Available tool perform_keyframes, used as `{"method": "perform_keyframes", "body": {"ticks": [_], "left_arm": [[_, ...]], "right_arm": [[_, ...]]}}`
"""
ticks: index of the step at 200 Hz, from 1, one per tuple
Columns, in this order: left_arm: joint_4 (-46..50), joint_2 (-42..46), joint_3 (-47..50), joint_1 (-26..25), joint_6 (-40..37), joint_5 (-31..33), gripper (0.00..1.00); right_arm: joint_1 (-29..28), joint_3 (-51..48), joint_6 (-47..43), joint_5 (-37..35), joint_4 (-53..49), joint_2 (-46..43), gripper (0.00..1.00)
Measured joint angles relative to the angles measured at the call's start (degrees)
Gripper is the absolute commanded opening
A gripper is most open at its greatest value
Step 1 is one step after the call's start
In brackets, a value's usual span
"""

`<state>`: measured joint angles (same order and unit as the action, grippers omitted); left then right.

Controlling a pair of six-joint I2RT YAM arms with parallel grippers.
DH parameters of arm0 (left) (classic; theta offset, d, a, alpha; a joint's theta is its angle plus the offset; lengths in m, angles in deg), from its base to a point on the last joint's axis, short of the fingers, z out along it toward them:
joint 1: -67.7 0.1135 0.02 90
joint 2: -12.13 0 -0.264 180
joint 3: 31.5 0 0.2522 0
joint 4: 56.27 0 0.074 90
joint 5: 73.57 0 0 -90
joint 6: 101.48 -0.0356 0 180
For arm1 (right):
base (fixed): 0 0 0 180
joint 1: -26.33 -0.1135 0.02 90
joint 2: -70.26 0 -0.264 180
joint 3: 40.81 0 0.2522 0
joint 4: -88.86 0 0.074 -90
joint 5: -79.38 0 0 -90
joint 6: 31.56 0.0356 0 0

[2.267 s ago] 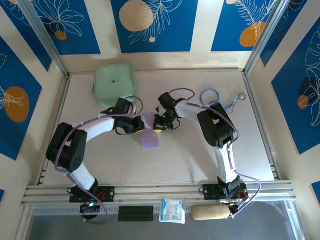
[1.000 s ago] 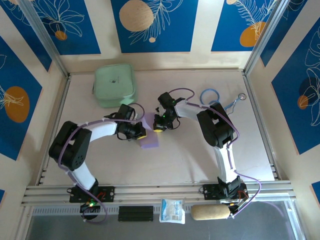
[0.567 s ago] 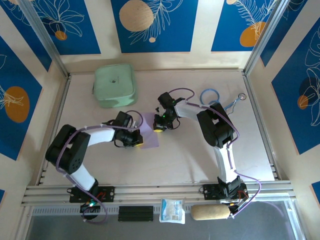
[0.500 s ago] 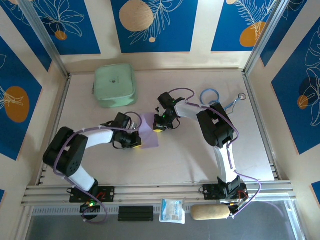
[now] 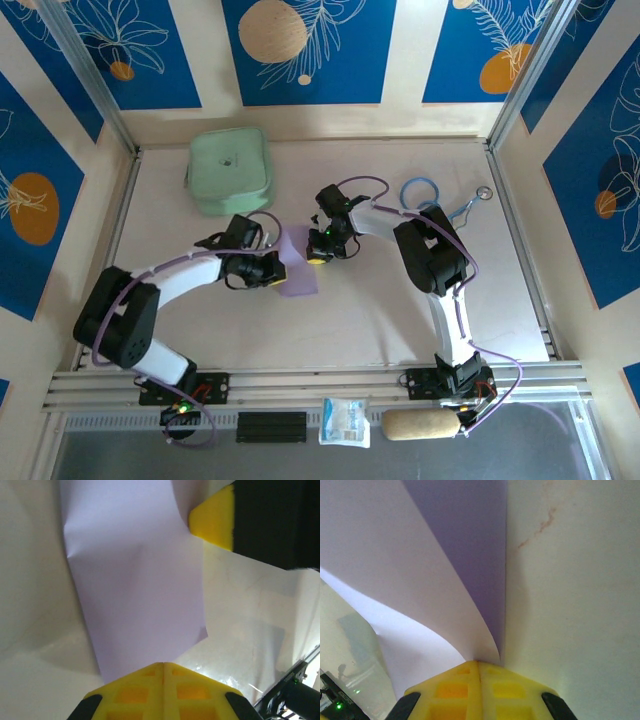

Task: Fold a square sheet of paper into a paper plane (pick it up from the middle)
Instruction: First fold the square sheet of paper in half at the center of the table.

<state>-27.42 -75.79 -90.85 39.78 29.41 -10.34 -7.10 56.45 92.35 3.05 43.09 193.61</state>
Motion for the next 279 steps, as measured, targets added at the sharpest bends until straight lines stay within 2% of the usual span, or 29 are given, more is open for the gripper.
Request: {"method": "perform_keyframes", "body": {"ticks": [27,52,97,125,151,178,198,246,279], "left_arm": [[-0.96,-5.62,-0.17,-1.84,0.87,0.04,0.05],[-0.11,-6.86,0.50,-2.73,0.59,0.63,0.04],[-2.03,-2.01,6.19,-2.19,-2.27,1.53,0.03],[3.45,2.25,7.89,-0.94,-3.10,1.73,0.05],[6.03,5.75,5.46,-0.70,-3.48,1.18,0.06],[3.21,5.77,0.07,-0.68,-2.97,1.05,0.06],[-0.31,2.82,-2.19,-0.37,-1.73,1.09,0.06],[-6.32,-10.71,-6.67,1.01,0.68,1.31,0.06],[-8.79,-14.40,-8.66,2.43,0.63,1.29,0.06]], "right_arm": [[0.00,0.02,0.13,0.02,0.00,0.00,0.02],[0.00,0.00,0.13,0.02,0.00,0.00,0.02],[0.00,0.00,0.09,0.02,0.02,0.04,0.02],[0.00,0.00,-0.59,0.02,0.04,0.04,0.02],[-0.11,0.00,-2.58,-0.02,0.09,-0.09,0.02],[-0.57,-0.22,-5.68,-0.94,0.31,-0.74,0.01],[-0.98,-0.37,-7.93,-1.97,0.52,-1.27,0.01],[-1.11,0.02,-11.76,-2.12,0.42,-1.42,0.01],[-1.11,0.50,-12.35,-2.16,-0.22,-1.29,0.01]]}}
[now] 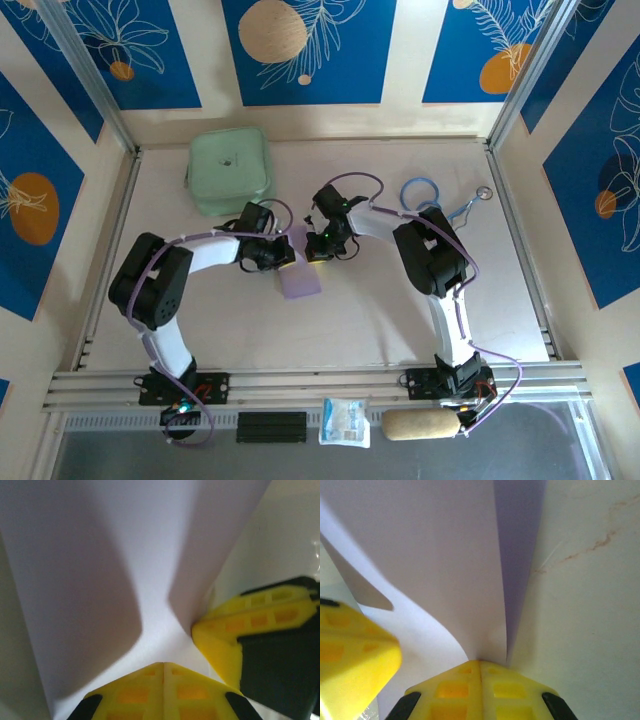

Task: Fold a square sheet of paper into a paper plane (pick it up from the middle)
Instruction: First fold the square sheet of paper in half at the center of the table.

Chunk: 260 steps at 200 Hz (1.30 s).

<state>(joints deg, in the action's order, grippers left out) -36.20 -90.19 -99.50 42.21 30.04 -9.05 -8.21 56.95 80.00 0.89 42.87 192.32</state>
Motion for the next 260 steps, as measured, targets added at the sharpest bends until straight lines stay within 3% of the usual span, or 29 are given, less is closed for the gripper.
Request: {"method": "perform_keyframes", "body": {"ticks": [84,129,174,260], "left_arm": [[-8.13,-0.35,6.14,5.35,-1.86,-3.04,0.05],[-3.10,6.16,9.27,8.70,-3.13,-1.09,0.06],[-5.46,8.70,7.69,5.31,-1.01,-3.34,0.06],[-7.45,-3.21,1.05,4.26,0.22,-2.25,0.05]], "right_arm": [[0.00,0.70,0.02,-0.28,-0.87,0.42,0.01],[0.00,0.76,-0.15,-0.37,-1.01,0.42,0.01],[0.02,0.76,-0.15,-0.35,-1.03,0.46,0.01],[0.04,0.76,-0.15,-0.35,-1.05,0.52,0.01]]}}
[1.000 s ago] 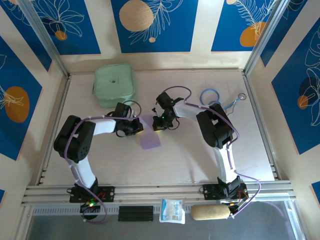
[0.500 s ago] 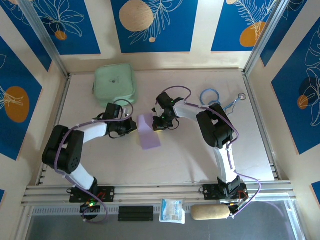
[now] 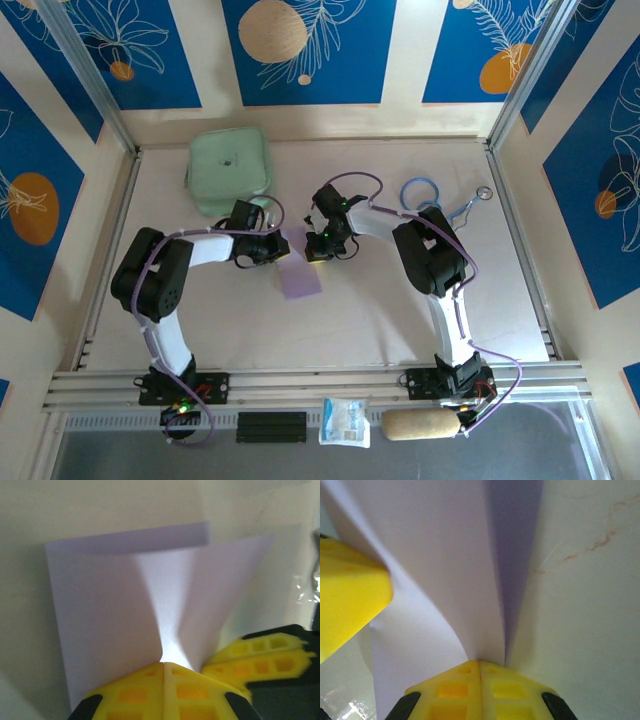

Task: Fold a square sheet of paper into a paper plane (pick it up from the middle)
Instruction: First fold the square sheet of paper in half at the center of the table, then move the square sheet of paper to the center of the table.

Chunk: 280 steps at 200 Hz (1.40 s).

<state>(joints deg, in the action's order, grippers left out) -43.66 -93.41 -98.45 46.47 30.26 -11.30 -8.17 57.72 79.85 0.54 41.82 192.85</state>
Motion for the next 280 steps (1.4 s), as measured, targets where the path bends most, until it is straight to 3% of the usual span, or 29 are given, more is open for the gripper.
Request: {"method": "perform_keyframes", "body": {"ticks": [48,113,163,204,280], "left_arm": [[-4.83,-0.83,2.49,2.29,0.02,-2.43,0.05],[-6.78,2.67,6.97,9.35,-0.17,-3.89,0.06],[-8.70,6.91,6.95,6.78,1.38,-5.64,0.06],[-9.33,1.84,2.10,4.17,2.86,-6.29,0.05],[-8.02,-4.26,-0.66,5.62,3.02,-3.30,0.02]], "right_arm": [[0.04,-0.02,0.00,0.00,-0.02,0.00,0.01],[0.07,0.15,0.00,0.00,-0.26,0.15,0.01],[0.07,0.26,0.00,0.02,-0.44,0.22,0.01],[0.07,0.26,0.00,0.02,-0.48,0.24,0.01],[0.07,0.31,0.00,-0.07,-0.63,0.24,0.01]]}}
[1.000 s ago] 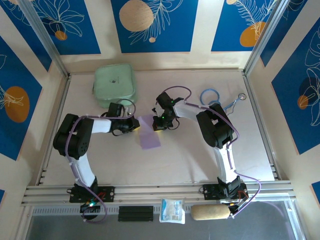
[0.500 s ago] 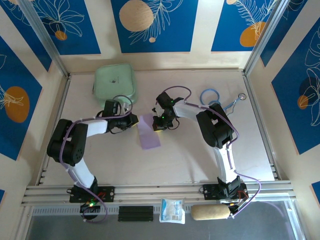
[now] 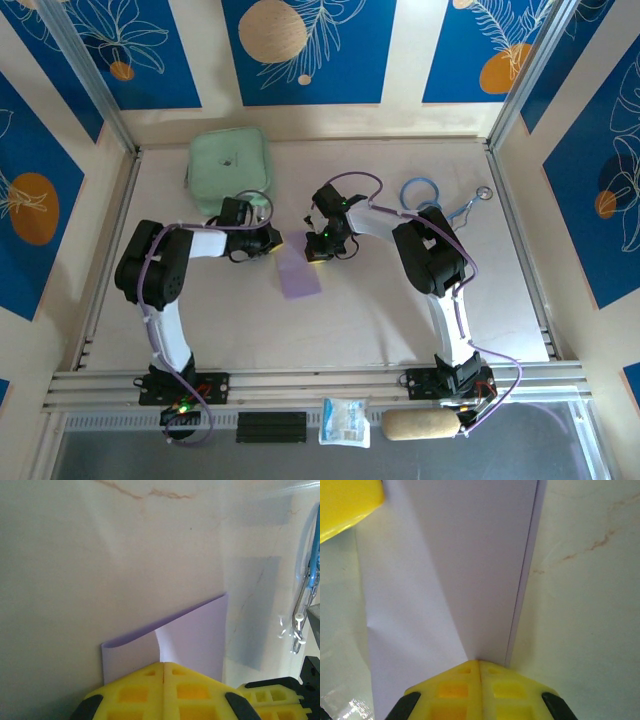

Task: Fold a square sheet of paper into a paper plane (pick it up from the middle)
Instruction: Move the square sheet of paper to the center of the table.

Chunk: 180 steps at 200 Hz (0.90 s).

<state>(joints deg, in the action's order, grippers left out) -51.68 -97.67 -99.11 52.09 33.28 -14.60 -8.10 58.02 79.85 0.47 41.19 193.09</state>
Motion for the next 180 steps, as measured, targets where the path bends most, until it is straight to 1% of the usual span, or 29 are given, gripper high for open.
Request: {"method": "perform_keyframes", "body": {"ticks": [22,46,71,89,112,127,153,180], "left_arm": [[-1.20,0.52,1.25,1.22,0.00,-0.04,0.04],[-1.97,2.03,3.21,3.98,0.02,0.20,0.07],[-0.79,3.52,3.89,6.40,-0.09,2.32,0.09],[-0.35,5.22,4.72,7.10,-0.04,3.04,0.09],[-1.31,8.94,6.91,6.78,0.44,2.45,0.10],[-2.58,10.32,7.43,5.70,1.11,1.03,0.10],[-4.63,10.32,7.43,2.64,1.92,-0.85,0.10],[-4.90,8.46,6.51,0.46,1.99,-1.07,0.08]], "right_arm": [[0.00,0.00,0.00,-0.09,0.00,0.00,0.01],[0.00,0.00,0.00,-0.26,-0.04,-0.02,0.01],[0.00,0.24,-0.04,-0.44,-0.26,-0.02,0.01],[-0.02,0.70,-0.46,-1.09,-0.96,0.00,0.01],[-0.02,1.84,-2.25,-2.51,-2.73,0.20,0.01],[0.00,2.95,-4.24,-2.99,-4.13,0.61,0.02],[0.04,4.63,-7.13,-3.19,-6.27,1.44,0.02],[0.11,5.73,-8.59,-3.19,-7.67,2.01,0.02]]}}
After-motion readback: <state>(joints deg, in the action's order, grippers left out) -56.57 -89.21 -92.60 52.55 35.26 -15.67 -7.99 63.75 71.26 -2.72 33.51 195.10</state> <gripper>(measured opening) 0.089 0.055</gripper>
